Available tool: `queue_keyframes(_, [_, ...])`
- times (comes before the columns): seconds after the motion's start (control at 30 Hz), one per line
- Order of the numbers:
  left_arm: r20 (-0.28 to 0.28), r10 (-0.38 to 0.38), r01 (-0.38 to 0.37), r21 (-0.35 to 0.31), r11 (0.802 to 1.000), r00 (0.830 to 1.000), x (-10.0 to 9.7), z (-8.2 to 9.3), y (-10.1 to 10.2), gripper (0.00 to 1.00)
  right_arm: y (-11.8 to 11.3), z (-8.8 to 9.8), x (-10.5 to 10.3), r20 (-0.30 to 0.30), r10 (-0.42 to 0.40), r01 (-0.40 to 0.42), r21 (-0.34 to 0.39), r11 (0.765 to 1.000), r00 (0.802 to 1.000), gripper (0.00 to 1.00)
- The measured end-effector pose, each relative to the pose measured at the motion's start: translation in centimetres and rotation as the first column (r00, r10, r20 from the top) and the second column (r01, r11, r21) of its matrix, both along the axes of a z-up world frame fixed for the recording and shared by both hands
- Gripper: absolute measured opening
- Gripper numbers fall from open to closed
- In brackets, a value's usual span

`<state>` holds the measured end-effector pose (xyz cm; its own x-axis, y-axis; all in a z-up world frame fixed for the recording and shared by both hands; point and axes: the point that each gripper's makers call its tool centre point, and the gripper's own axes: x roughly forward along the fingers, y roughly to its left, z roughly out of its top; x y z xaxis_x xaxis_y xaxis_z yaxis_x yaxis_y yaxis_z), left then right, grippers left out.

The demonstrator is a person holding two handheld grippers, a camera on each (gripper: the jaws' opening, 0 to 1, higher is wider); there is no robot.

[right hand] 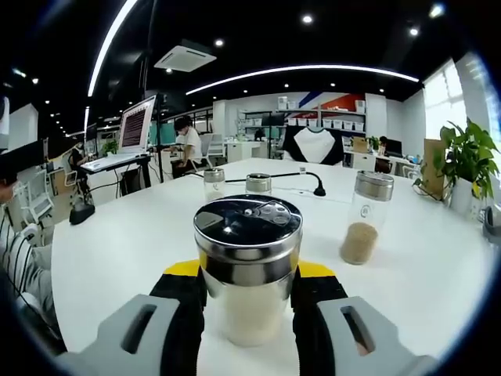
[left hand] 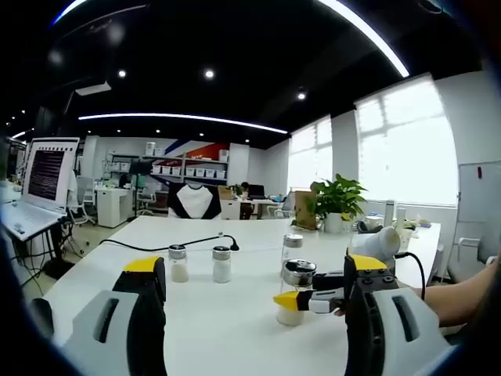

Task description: Rotate the seasoning bottle until the label or dispensing opening points toward the visible target arrow and the bottle remains upright within the marked orientation range

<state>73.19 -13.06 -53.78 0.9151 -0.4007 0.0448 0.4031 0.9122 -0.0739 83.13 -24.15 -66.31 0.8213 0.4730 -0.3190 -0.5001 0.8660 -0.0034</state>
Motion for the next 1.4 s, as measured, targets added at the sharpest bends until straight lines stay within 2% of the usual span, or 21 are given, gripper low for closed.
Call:
queue_keyframes(0.2, [0.001, -0.002, 0.002, 0.004, 1.000, 1.000, 0.1, 0.0, 0.0, 1.00, 0.0, -0.1, 0.0, -0.007, -0.001, 0.001, -0.008, 1.000, 1.000, 0.41])
queue_keyframes(0.27, [0.001, -0.002, 0.002, 0.004, 1.000, 1.000, 0.2, 0.0, 0.1, 1.00, 0.0, -0.2, 0.1, -0.021, 0.004, -0.005, -0.034, 0.999, 1.000, 0.42])
queue_keyframes(0.33, [0.001, -0.003, 0.003, 0.006, 1.000, 1.000, 0.2, 0.0, 0.1, 1.00, -0.1, -0.4, 0.1, -0.050, -0.015, 0.013, -0.024, 1.000, 0.999, 0.43])
queue_keyframes(0.4, [0.003, -0.003, 0.002, 0.007, 1.000, 1.000, 0.3, 0.1, 0.2, 1.00, -0.2, -0.1, 0.2, -0.035, -0.011, 0.011, -0.006, 1.000, 0.999, 0.53])
queue_keyframes(0.43, [0.003, -0.002, 0.002, 0.007, 1.000, 1.000, 0.3, 0.1, 0.2, 1.00, -0.2, 0.5, 0.2, -0.007, 0.000, 0.000, 0.006, 1.000, 1.000, 0.55])
queue_keyframes(0.47, [0.004, -0.001, 0.001, 0.008, 1.000, 1.000, 0.3, 0.1, 0.3, 1.00, -0.1, 0.8, 0.2, 0.018, 0.011, -0.011, 0.003, 1.000, 1.000, 0.54])
queue_keyframes(0.6, [0.003, 0.006, -0.006, 0.009, 1.000, 1.000, 0.3, 0.0, 0.5, 1.00, -0.2, 0.9, -0.1, 0.015, 0.037, -0.037, -0.028, 0.999, 0.999, 0.56])
queue_keyframes(0.67, [-0.001, 0.009, -0.009, 0.006, 1.000, 1.000, 0.4, -0.1, 0.6, 1.00, 0.0, 1.3, -0.1, 0.046, 0.081, -0.079, -0.034, 0.996, 0.996, 0.55])
queue_keyframes(0.73, [-0.001, 0.009, -0.009, 0.004, 1.000, 1.000, 0.4, 0.0, 0.6, 1.00, 0.4, 1.0, -0.3, 0.034, 0.134, -0.132, -0.054, 0.990, 0.990, 0.55])
queue_keyframes(0.8, [0.000, 0.006, -0.006, 0.008, 1.000, 1.000, 0.4, 0.0, 0.5, 1.00, 0.3, 1.2, -0.2, 0.032, 0.147, -0.145, -0.047, 0.988, 0.989, 0.57])
queue_keyframes(0.93, [-0.001, 0.007, -0.007, 0.010, 1.000, 1.000, 0.4, 0.1, 0.5, 1.00, 0.3, 1.7, -0.4, 0.047, 0.202, -0.199, -0.061, 0.978, 0.978, 0.62])
queue_keyframes(1.23, [0.005, -0.004, 0.004, 0.010, 1.000, 1.000, 0.3, 0.3, 0.0, 1.00, 0.3, 1.3, -0.7, 0.018, 0.315, -0.314, -0.041, 0.948, 0.949, 0.67])
queue_keyframes(1.33, [0.008, -0.006, 0.006, 0.013, 1.000, 1.000, 0.3, 0.4, -0.1, 1.00, 0.7, 1.0, -1.0, 0.024, 0.370, -0.368, -0.062, 0.928, 0.929, 0.67])
queue_keyframes(1.4, [0.007, -0.008, 0.008, 0.015, 1.000, 1.000, 0.4, 0.4, -0.2, 1.00, 1.0, 1.0, -1.3, 0.031, 0.408, -0.406, -0.060, 0.912, 0.912, 0.62])
